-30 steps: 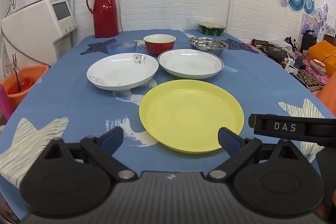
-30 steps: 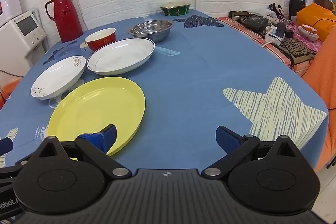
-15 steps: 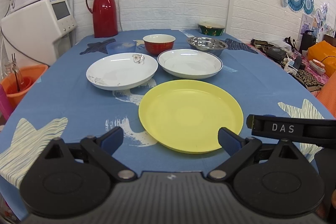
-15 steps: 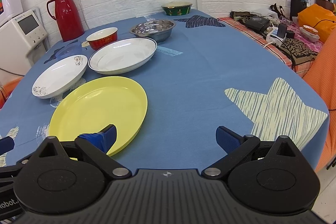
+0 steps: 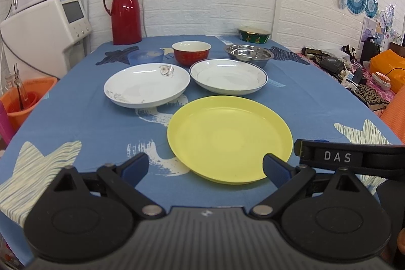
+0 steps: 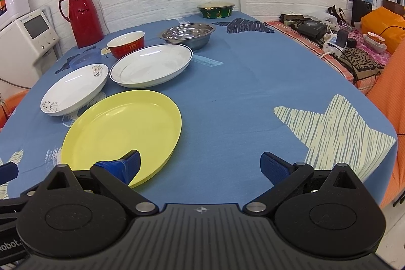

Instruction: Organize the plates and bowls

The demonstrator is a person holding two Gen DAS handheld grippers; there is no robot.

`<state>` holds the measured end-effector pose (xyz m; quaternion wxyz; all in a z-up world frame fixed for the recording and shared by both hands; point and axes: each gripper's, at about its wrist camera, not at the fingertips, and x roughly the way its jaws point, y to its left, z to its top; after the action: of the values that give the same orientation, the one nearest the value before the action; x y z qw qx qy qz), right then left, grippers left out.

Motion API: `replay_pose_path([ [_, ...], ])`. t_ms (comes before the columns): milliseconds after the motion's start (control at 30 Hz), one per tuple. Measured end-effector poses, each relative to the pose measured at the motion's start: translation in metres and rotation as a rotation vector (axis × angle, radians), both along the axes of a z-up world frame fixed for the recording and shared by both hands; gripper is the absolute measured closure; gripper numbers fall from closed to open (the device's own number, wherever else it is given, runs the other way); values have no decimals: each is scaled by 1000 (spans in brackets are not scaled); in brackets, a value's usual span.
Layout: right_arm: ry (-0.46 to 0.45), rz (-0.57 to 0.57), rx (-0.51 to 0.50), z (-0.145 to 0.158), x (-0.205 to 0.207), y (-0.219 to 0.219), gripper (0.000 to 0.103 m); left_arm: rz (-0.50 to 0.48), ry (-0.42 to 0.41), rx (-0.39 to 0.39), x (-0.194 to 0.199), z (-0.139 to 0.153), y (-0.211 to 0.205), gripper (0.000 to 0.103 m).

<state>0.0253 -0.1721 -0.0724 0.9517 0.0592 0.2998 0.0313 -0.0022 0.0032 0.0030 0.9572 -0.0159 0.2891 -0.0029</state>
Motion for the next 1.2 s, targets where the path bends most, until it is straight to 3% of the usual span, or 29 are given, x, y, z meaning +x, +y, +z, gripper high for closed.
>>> replay_pose_path([
  [1200,21,2,-11,-5,7,3,14,3,13,-42,6,-5,14,7],
])
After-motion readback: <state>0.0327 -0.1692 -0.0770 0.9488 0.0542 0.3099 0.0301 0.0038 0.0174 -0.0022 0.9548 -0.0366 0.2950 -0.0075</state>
